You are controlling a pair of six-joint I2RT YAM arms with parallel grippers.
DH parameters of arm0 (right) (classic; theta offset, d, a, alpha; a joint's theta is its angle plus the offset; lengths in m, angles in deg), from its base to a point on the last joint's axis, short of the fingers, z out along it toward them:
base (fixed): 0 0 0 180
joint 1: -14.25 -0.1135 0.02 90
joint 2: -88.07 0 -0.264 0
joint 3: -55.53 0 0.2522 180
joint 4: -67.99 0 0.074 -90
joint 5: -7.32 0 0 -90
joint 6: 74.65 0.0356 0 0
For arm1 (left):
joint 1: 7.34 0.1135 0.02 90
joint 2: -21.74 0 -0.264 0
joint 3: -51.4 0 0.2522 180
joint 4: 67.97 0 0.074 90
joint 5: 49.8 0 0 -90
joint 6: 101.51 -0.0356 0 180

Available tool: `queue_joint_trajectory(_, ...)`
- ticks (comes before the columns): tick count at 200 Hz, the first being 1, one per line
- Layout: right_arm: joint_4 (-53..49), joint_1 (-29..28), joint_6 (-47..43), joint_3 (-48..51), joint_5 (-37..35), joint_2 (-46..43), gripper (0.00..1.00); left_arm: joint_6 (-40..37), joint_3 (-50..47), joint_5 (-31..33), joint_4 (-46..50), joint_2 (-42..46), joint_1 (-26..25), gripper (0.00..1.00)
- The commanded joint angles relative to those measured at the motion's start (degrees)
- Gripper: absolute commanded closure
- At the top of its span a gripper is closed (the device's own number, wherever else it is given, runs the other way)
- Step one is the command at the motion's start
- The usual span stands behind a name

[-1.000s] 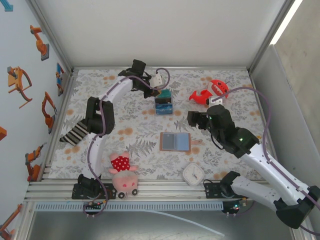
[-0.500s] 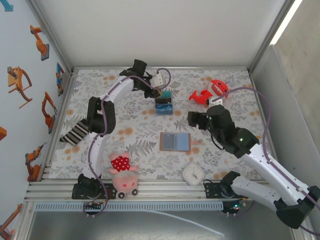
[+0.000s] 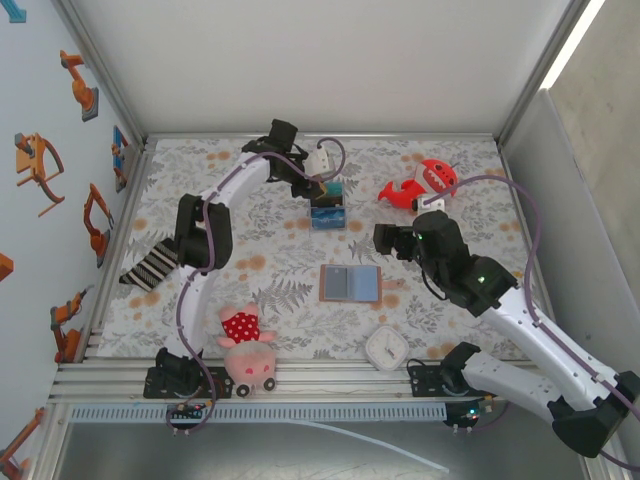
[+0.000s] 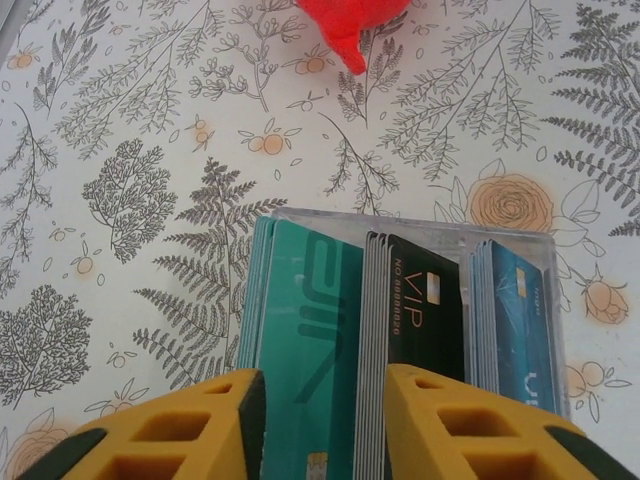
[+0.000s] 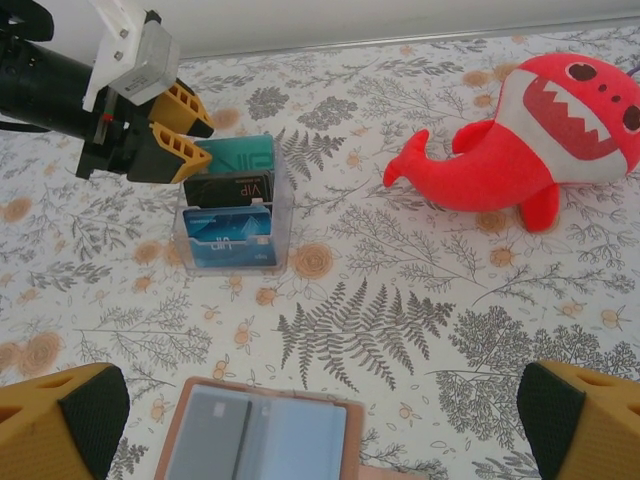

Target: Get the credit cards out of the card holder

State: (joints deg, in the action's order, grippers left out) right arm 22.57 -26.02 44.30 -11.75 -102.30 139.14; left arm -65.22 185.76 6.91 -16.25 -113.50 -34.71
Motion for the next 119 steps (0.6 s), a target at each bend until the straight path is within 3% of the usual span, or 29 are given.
queue_joint_trajectory(1,1.3,-0.1,0.8,0.5,-1.0,0.1,0.01,1.1,-3.1,-0.8,0.0,6.9,-0.4,0.45)
queue_joint_trajectory(23,0.3,-0.1,1.4,0.0,-1.4,1.4,0.01,5.1,-10.2,0.3,-5.5,12.8,-0.4,0.09)
queue_joint_trajectory(40,-0.7,-0.1,1.6,-0.5,-1.0,2.9,0.03,8.5,-19.7,1.7,-13.6,18.9,-0.4,0.0)
queue_joint_trajectory(67,-2.2,-0.2,2.2,-1.3,1.0,6.3,0.06,18.0,-33.7,4.8,-27.3,28.1,-0.1,0.03)
queue_joint_trajectory(119,-2.5,-0.9,4.4,-0.7,5.9,12.9,0.17,35.8,-53.9,13.2,-42.4,42.6,-0.1,0.03)
